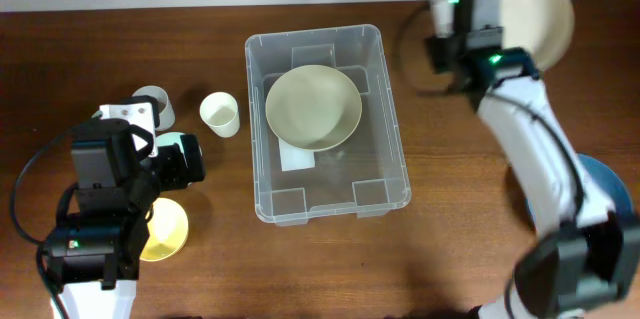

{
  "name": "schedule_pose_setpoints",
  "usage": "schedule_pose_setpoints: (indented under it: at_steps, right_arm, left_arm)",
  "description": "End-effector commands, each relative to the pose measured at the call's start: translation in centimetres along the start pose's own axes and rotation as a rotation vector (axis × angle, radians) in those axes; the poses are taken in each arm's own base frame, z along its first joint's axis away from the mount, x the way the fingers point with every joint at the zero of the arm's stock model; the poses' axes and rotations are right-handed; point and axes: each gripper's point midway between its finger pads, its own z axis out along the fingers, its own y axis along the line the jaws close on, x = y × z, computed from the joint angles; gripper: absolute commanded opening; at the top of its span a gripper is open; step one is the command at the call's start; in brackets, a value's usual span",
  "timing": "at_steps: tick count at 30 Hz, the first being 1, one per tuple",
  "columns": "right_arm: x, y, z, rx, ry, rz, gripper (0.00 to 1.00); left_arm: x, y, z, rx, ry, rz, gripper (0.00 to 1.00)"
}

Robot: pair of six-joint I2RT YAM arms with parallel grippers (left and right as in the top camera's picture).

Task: Pack container
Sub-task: 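Carry the beige bowl and stack it into the cream bowl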

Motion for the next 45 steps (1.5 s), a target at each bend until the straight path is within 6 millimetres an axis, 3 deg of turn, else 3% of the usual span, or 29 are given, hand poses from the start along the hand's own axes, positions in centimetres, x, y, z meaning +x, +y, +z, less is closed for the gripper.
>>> schedule_pose_setpoints:
  at_steps: [1, 4, 8, 11, 14, 18, 27, 31, 32, 34, 38, 41, 42, 45]
  right_arm:
    - [-3.9, 7.7, -4.9, -0.164, -0.131, -0.191, 0.04]
    - [-4.0, 13.0, -6.5, -0.251, -0.140, -0.293, 0.04]
    - [-3.3, 19.4, -8.3, -0.359, -0.144, -0.432, 0.04]
    - [-2.6, 22.7, -8.6, -0.407, -0.142, -0.488, 0.04]
    - [-1.4, 25.6, -8.2, -0.488, -0.129, -0.553, 0.04]
    - [0.8, 29.2, -6.8, -0.624, -0.086, -0.587, 0.04]
    - [4.5, 32.4, -2.1, -0.657, 0.009, -0.633, 0.04]
    - [4.5, 32.8, -1.4, -0.651, 0.004, -0.632, 0.06]
    - [4.4, 32.8, -1.4, -0.650, -0.001, -0.630, 0.10]
    - [4.0, 32.8, -1.3, -0.645, -0.014, -0.626, 0.36]
    - [3.0, 30.9, -1.0, -0.536, -0.014, -0.607, 0.41]
    - [0.7, 27.1, -1.7, -0.352, -0.014, -0.485, 0.41]
    - [-1.1, 24.2, -2.8, -0.238, -0.036, -0.397, 0.42]
    - [-4.0, 18.3, -5.9, -0.065, -0.093, -0.184, 0.46]
  left_arm:
    - [-0.6, 0.1, -0.5, -0.004, -0.015, 0.014, 0.99]
    - [-0.4, 1.0, -0.6, -0.044, -0.006, -0.024, 1.00]
    - [-1.0, 4.7, -2.1, -0.152, -0.013, -0.131, 0.99]
    - [-1.7, 7.9, -3.5, -0.236, -0.045, -0.234, 1.00]
    - [-1.6, 8.9, -3.6, -0.247, -0.047, -0.276, 0.99]
    - [-1.5, 8.8, -3.2, -0.230, -0.033, -0.282, 0.99]
    - [-0.9, 9.0, -1.9, -0.229, 0.016, -0.287, 0.99]
    - [-0.8, 9.0, -1.7, -0.226, 0.025, -0.288, 0.99]
    - [-0.8, 8.9, -1.7, -0.221, 0.025, -0.288, 0.99]
    - [-0.8, 8.7, -1.6, -0.211, 0.024, -0.288, 0.99]
    - [-0.8, 8.7, -1.6, -0.211, 0.024, -0.288, 0.99]
    - [-0.8, 8.7, -1.6, -0.211, 0.024, -0.288, 0.99]
    - [-0.9, 8.7, -1.6, -0.211, 0.023, -0.288, 0.99]
    - [-0.9, 8.7, -1.6, -0.211, 0.023, -0.288, 1.00]
